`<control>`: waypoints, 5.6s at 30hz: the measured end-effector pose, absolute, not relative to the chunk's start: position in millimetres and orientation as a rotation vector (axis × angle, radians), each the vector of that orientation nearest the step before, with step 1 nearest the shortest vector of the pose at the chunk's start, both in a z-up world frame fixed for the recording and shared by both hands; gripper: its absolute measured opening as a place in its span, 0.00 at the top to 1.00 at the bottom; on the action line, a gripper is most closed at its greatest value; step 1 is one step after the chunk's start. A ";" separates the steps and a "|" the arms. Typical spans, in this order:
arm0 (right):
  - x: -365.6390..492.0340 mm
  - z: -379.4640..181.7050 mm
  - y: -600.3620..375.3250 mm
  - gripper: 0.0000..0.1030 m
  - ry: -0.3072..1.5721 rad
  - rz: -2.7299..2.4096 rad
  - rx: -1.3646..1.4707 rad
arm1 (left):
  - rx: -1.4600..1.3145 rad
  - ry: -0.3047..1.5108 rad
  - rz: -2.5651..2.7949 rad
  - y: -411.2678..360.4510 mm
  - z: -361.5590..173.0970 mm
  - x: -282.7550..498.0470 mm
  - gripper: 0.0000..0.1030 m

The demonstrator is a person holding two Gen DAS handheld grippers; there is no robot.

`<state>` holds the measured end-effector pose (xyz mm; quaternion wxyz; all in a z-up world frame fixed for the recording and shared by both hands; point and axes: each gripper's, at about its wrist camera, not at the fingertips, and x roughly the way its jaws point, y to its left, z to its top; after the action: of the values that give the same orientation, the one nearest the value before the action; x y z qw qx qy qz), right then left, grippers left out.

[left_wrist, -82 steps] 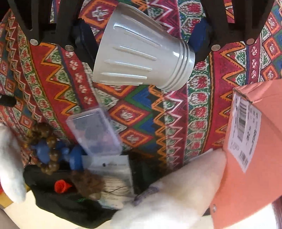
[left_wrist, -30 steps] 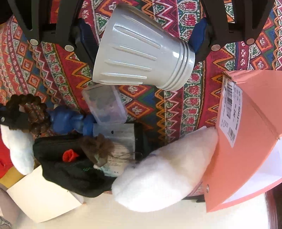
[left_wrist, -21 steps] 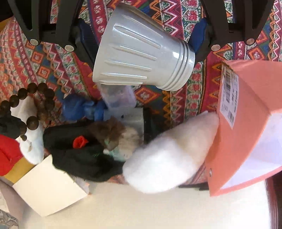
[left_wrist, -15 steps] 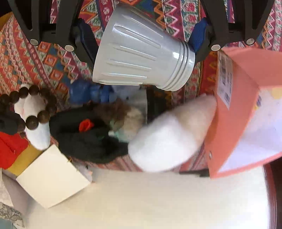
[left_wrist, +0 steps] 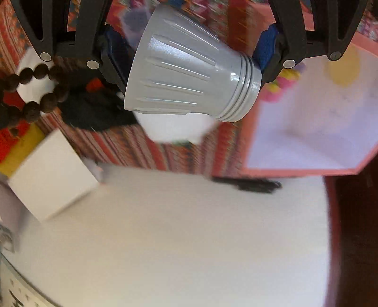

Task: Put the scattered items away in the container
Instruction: 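Drop the cup and bracelet into the pink box, opening both tools, then grasp the clear box of black pieces with left tool while right grasps blue figure, then carry the clear box and blue figure into the pink box and release, then grasp the packaged round pad with left tool while right grasps brown tassel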

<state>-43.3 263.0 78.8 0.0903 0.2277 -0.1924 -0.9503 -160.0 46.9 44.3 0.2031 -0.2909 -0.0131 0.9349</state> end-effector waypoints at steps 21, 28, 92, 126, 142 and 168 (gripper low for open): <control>-171.8 75.1 64.2 0.06 -0.240 -2.670 0.526 | -0.993 -0.217 2.952 -94.5 18.3 -230.8 0.04; -167.2 72.7 108.8 0.06 -0.324 -2.724 0.566 | -0.925 -0.252 2.953 -86.5 38.1 -215.0 0.02; 28.3 -86.4 364.4 0.46 -1.211 -2.628 1.155 | -1.092 0.099 2.364 140.3 -48.1 -48.5 0.47; -90.4 108.8 142.3 0.46 -0.476 -2.777 0.521 | -0.695 -0.207 2.926 -108.4 98.7 -144.9 0.47; -192.1 67.5 51.1 0.15 -0.204 -2.799 0.606 | -0.867 -0.370 3.004 -157.6 43.4 -225.2 0.05; -66.0 -71.1 299.6 0.14 -0.466 -2.899 1.373 | -1.227 0.082 2.392 123.7 -66.2 -144.8 0.05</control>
<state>-66.0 299.6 -71.1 -0.0500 0.4230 -0.1436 -0.8933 -144.8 123.7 -66.2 0.2241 -0.4444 0.0298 0.8668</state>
